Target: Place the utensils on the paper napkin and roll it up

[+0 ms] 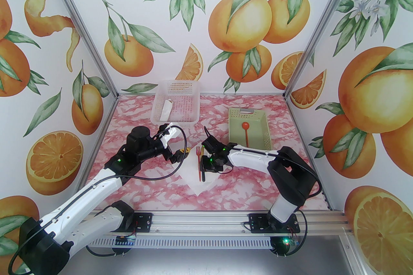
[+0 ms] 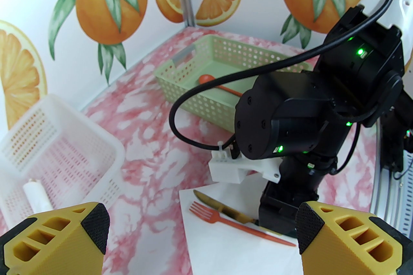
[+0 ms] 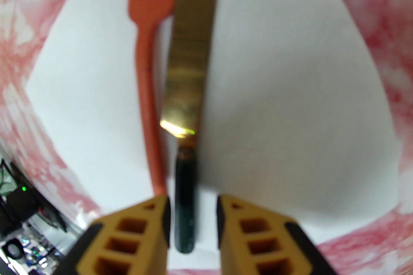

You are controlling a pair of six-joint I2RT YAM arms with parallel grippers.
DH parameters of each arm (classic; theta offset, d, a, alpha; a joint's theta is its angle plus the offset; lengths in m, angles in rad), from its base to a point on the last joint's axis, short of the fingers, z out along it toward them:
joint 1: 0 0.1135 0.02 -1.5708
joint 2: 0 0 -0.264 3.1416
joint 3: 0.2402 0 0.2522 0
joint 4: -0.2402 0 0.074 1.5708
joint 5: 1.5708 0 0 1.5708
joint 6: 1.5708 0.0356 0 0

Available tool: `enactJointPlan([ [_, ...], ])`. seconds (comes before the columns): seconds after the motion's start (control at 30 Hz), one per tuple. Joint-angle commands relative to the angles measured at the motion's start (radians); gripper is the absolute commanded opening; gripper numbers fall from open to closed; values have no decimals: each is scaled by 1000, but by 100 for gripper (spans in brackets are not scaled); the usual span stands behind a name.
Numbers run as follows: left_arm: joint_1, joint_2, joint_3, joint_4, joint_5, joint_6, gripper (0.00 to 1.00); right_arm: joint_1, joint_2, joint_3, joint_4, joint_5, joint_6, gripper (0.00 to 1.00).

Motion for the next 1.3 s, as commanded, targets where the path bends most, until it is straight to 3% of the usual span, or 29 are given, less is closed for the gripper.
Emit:
enactJointPlan([
  [0.0, -3, -18, 6, 19, 7, 8, 100, 0, -65, 72, -84, 71, -53, 36],
  [0.37, -3, -25, 2, 25, 7, 8, 100, -107, -190, 145, -223, 144, -161, 48],
  [0.7, -3, -17, 3, 27, 12, 8, 100, -344, -321, 178, -331, 220, -317, 62],
  [1.0, -3, -18, 4, 25, 11, 9, 100, -500, -265, 222, -374, 228, -435, 72],
  [1.27, -3, -23, 1, 24, 7, 12, 100, -574, -140, 251, -386, 225, -479, 72],
])
